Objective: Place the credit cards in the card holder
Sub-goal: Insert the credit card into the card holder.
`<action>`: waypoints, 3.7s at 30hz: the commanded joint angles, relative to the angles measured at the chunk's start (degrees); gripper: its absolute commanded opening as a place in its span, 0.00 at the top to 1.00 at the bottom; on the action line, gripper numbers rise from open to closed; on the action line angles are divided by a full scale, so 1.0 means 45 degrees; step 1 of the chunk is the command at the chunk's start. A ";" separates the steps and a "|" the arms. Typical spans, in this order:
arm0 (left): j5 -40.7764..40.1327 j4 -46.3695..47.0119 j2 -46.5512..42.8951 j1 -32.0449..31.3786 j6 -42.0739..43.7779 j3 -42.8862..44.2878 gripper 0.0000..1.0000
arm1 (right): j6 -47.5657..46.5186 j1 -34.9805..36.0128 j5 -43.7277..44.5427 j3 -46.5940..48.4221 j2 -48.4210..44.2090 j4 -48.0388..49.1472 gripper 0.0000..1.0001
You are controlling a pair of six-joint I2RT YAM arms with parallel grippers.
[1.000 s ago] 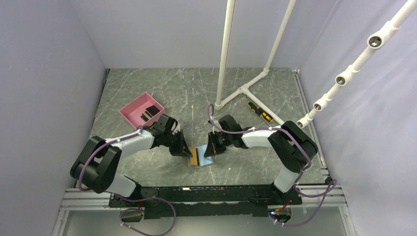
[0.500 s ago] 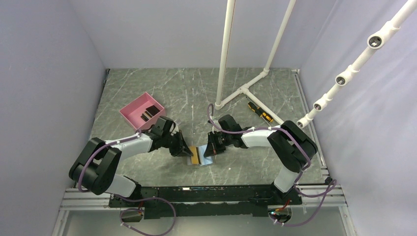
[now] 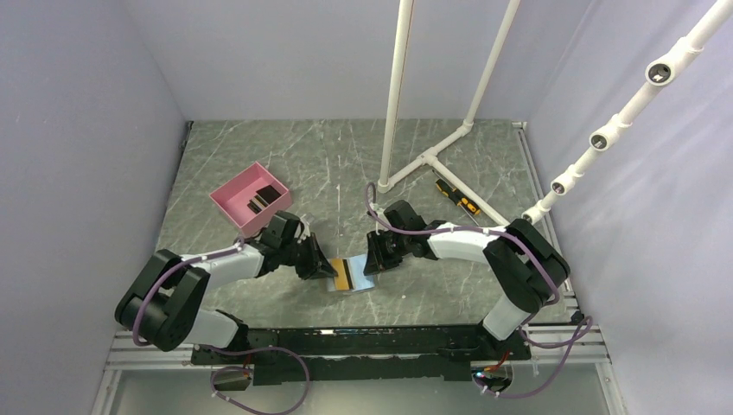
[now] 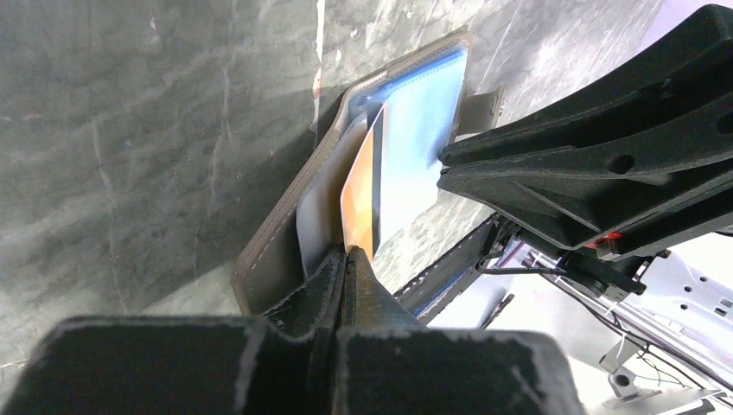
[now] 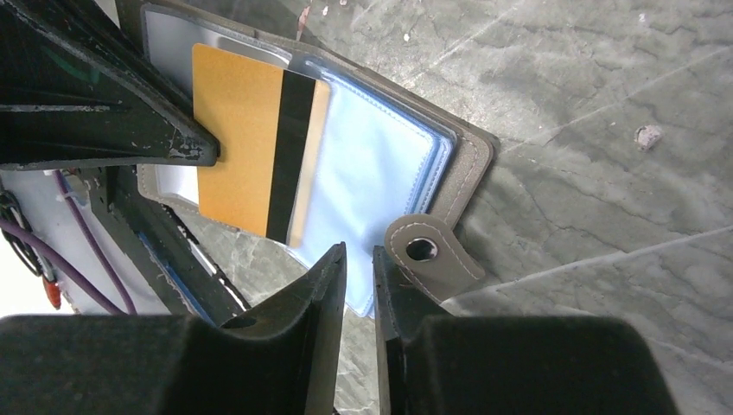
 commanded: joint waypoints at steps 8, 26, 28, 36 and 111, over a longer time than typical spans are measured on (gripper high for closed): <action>-0.0557 0.1861 0.0695 -0.0611 0.0309 -0.0441 1.00 | -0.0337 -0.0042 0.0728 -0.0276 0.0413 -0.0184 0.89; -0.1378 0.0805 0.1188 -0.1245 0.1224 0.0563 1.00 | -0.1044 -0.0062 0.1989 0.0402 -0.0303 -0.1572 0.85; -0.1332 0.0867 0.1311 -0.1235 0.1222 0.0535 1.00 | -0.1073 -0.0081 0.2122 0.0412 -0.0331 -0.1711 0.84; -0.1178 0.1344 0.1852 -0.1319 0.0706 0.0505 1.00 | -0.0813 -0.0081 0.1309 0.0160 0.0267 -0.0861 0.87; -0.3473 -0.0748 0.2255 -0.2717 0.0238 0.1193 1.00 | 0.0546 -0.0293 -0.1014 -0.0197 -0.0871 0.0084 0.65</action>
